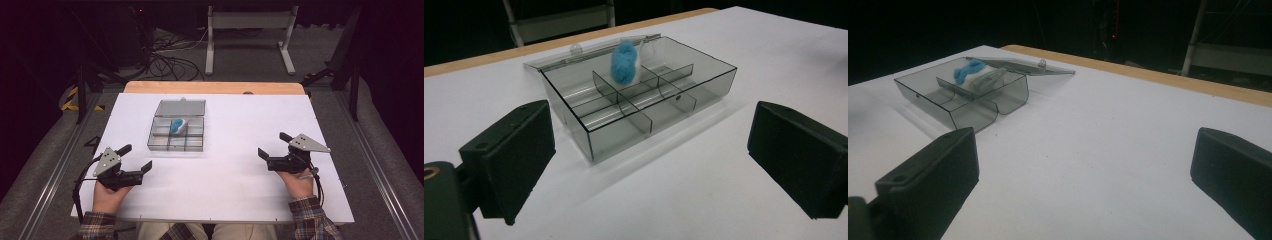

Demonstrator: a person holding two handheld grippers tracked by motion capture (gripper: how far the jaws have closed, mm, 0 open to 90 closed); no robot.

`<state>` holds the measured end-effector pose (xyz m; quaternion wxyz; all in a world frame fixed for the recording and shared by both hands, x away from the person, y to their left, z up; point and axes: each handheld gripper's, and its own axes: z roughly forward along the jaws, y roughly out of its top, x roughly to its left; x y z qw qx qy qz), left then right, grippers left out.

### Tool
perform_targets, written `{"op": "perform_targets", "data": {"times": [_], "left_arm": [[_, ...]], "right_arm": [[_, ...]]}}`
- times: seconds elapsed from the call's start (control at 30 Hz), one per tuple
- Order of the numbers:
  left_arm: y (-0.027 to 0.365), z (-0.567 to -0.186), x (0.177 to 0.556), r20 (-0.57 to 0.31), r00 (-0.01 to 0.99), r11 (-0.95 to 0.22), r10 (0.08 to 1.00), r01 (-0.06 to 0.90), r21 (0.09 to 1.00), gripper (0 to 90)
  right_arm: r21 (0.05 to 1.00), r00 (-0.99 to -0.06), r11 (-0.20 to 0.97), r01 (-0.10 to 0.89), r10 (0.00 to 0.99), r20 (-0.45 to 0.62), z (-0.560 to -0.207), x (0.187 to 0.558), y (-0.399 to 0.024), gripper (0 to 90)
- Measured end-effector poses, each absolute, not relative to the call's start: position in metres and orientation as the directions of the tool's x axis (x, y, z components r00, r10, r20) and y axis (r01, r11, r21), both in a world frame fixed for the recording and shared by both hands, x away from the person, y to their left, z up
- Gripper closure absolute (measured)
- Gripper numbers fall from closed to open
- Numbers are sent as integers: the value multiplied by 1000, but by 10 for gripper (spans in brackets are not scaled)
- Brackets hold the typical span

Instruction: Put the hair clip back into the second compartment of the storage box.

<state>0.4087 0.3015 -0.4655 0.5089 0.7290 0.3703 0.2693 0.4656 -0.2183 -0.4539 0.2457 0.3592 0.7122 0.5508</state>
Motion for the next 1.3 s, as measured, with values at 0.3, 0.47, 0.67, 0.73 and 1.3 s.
{"op": "perform_targets", "data": {"times": [0.3, 0.47, 0.67, 0.73, 1.3], "left_arm": [[301, -466, 409, 14, 579, -205, 815, 266, 942, 57], [301, -466, 409, 13, 581, -205, 814, 266, 942, 57], [302, -466, 409, 3, 582, -193, 813, 265, 945, 57], [302, -466, 409, 3, 583, -194, 813, 265, 944, 57], [303, -466, 408, 3, 582, -195, 813, 268, 944, 57]], "right_arm": [[960, -619, 136, 243, 784, 45, -456, 461, -228, 0], [960, -614, 136, 245, 788, 45, -459, 458, -233, 0], [956, -601, 135, 261, 798, 51, -463, 453, -241, 0], [956, -598, 132, 260, 800, 52, -464, 453, -243, 0], [962, -586, 104, 254, 808, 68, -466, 445, -255, 0]]}}
